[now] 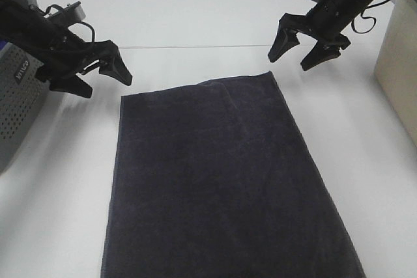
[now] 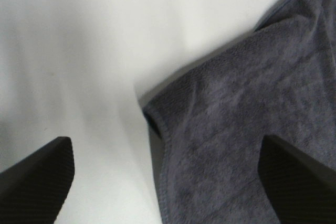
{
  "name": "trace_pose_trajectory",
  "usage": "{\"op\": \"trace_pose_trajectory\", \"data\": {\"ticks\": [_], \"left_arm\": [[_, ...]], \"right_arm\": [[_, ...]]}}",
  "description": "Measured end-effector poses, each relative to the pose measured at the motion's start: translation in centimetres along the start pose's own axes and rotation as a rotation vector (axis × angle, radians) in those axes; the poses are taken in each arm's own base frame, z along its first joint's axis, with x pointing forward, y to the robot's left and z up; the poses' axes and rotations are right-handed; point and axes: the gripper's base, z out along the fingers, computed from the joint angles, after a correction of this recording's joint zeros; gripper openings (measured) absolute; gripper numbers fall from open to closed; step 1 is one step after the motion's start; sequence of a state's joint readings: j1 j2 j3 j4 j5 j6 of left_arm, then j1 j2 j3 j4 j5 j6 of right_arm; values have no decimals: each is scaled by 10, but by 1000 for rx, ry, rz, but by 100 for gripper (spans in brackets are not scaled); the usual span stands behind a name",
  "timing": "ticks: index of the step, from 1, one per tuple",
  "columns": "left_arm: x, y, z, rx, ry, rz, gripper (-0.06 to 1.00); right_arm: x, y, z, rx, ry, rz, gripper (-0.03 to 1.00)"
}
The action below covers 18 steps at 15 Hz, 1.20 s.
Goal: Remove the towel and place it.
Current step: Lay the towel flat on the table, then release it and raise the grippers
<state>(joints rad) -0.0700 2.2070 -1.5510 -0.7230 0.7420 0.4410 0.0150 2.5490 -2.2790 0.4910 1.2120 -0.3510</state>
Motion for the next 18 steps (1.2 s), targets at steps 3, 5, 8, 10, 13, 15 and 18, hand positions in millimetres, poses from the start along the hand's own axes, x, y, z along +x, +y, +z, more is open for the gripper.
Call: {"op": "trace_pose_trajectory", "data": {"ticks": [3,5,8,10,13,15,18], "left_arm": [[-4,3,21,65,52,-26,89],[0,7,30,75,86,-35,89],[1,11,37,85,97,-51,89],[1,10,38,92,95,-50,89],[1,10,38,94,98,-51,89],[2,10,39,99,105,-51,89],[4,1,47,117,114,-46,89]], "right_arm": [[2,-15,9,-40,0,22,85],[2,-21,13,-91,-17,37,85],[7,-34,31,-112,7,68,85],[8,-36,33,-138,2,84,85],[8,-36,37,-161,-1,95,84],[7,-36,40,-174,-3,104,84],[7,-35,43,-181,0,112,82]]}}
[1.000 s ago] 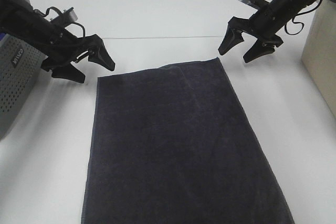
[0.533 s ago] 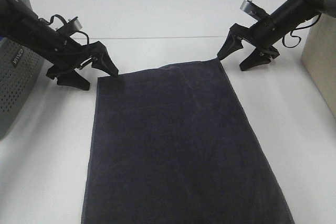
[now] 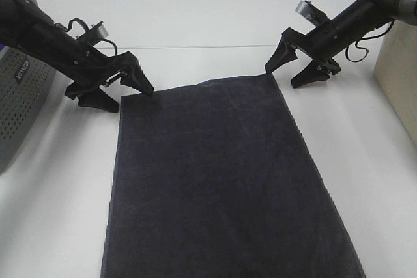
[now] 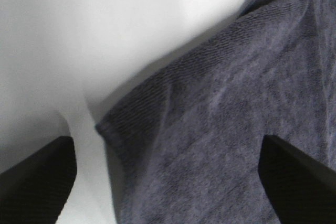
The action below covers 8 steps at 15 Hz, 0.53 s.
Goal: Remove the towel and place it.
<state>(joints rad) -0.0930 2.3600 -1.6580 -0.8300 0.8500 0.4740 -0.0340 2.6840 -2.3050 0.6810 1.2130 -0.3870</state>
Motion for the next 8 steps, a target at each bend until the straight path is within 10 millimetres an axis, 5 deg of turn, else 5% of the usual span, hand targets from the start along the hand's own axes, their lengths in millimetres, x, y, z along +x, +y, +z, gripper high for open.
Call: {"op": "trace_pose_trajectory", "data": {"ticks": [5,8], "left_arm": [[-1,-23,19,13,-25,15,87],[-2,-21,21,-2,-40,13,69]], "right_arm": [[1,32,28,17,64,-57,66],[4,38,37,57,96,-84,41]]}}
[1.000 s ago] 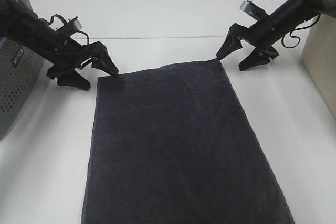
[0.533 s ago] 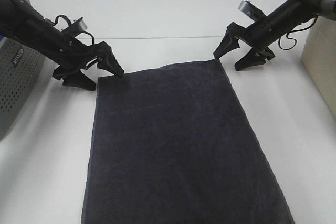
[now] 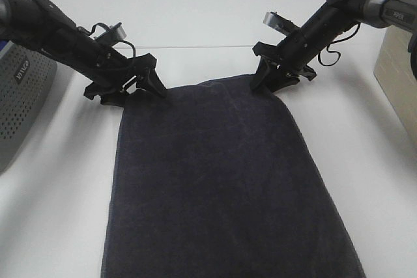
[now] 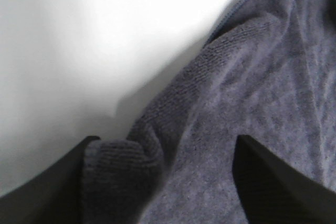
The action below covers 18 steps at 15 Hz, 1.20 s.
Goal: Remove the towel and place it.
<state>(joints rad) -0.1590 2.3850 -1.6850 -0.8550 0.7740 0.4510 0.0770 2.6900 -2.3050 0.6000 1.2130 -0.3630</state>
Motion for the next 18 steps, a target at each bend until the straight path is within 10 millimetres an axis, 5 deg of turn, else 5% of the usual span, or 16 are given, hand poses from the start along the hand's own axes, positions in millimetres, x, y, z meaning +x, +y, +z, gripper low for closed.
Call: {"op": "trace_pose_trajectory", "data": {"ticks": [4,6,13,18], "left_arm": [[0,7,6,-33,-13,7,26],[0,9,8,-40,-19,27,4],[-23,0,-2,-53,-106,198,2],[-66,-19,-29,-105,-340,310,2]], "right_arm": [[1,-6,3,26,3,3,3],[1,-6,3,26,3,3,1],[-7,-6,-1,50,-82,0,1],[-35,15,-38,52,-320,-66,1]]}}
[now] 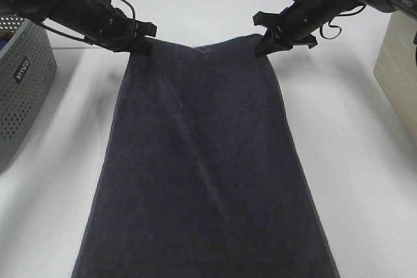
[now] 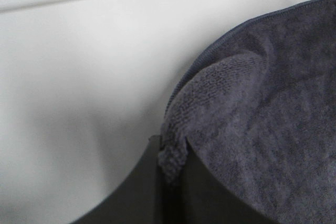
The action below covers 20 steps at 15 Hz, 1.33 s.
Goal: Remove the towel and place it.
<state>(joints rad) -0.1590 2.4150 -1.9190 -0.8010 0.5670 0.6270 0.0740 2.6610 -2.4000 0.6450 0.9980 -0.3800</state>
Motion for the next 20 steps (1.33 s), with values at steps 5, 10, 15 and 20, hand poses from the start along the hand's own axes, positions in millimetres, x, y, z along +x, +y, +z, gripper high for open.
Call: {"op": "trace_pose_trajectory", "data": {"ticks": [5,10,15,20], "left_arm": [[-14,1,-2,-68,-104,113,2],[-20,-10,2,-116,-175,219,2],[-23,-8,1,-153,-211,233,2],[-24,-4,3,-185,-236,240,2]], "right_arm": [[-15,1,-6,34,-122,-51,1],[-19,-2,-7,65,-167,-81,1],[-22,-4,-6,89,-210,-120,1],[-28,-7,-6,116,-273,-151,1]]}}
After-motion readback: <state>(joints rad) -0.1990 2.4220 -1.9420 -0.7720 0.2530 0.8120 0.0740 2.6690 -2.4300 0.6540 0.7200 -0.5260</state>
